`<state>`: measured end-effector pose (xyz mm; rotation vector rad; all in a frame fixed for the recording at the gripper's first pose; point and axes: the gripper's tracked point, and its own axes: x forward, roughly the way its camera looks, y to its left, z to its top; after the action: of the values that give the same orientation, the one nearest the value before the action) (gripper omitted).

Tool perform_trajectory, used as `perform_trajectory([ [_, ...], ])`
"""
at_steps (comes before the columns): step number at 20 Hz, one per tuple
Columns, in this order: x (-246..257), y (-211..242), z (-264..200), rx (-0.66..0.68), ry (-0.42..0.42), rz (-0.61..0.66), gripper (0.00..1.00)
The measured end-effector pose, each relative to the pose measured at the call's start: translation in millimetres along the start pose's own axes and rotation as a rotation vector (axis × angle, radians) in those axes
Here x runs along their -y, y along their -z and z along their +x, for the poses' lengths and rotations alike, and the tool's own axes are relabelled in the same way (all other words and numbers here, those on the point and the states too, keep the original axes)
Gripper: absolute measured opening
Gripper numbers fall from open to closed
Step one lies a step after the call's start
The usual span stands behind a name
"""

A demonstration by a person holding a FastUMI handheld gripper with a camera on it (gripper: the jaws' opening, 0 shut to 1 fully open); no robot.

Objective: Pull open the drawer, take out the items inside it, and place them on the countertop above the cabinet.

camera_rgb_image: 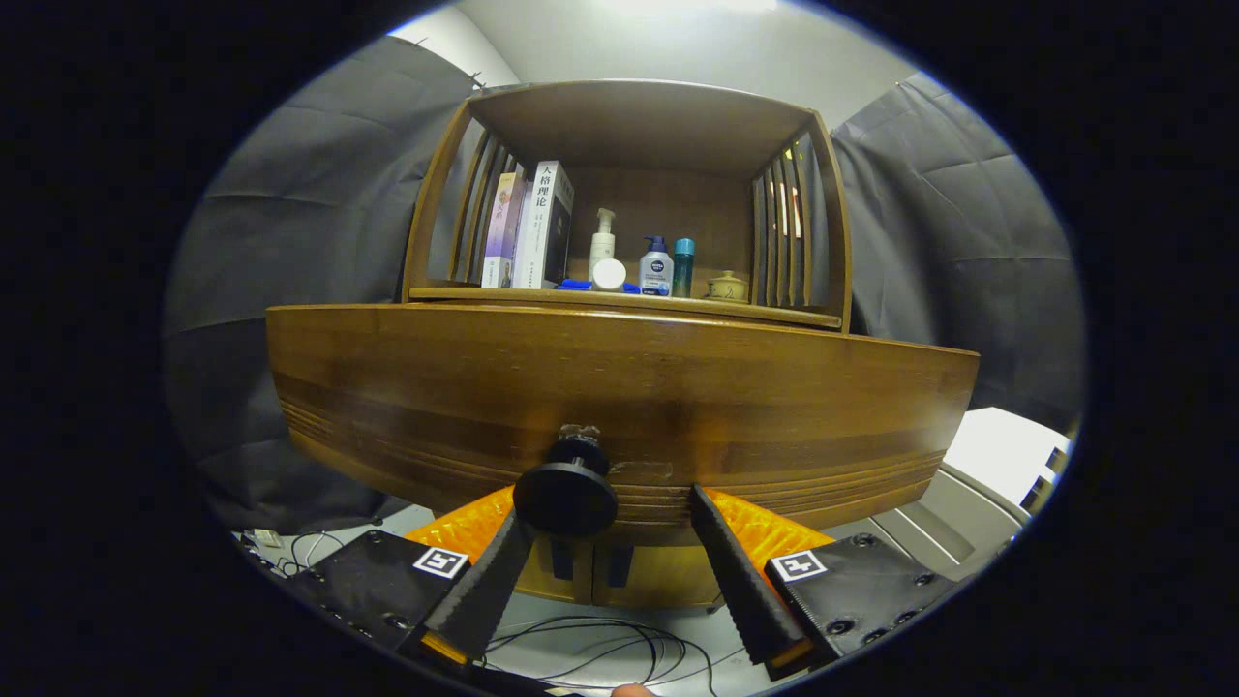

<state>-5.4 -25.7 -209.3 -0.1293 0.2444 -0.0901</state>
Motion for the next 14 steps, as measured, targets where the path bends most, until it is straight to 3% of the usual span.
perform_trajectory([
  [14,1.6,-7.7,33.8,0.002,0.010,-0.005,0.98],
])
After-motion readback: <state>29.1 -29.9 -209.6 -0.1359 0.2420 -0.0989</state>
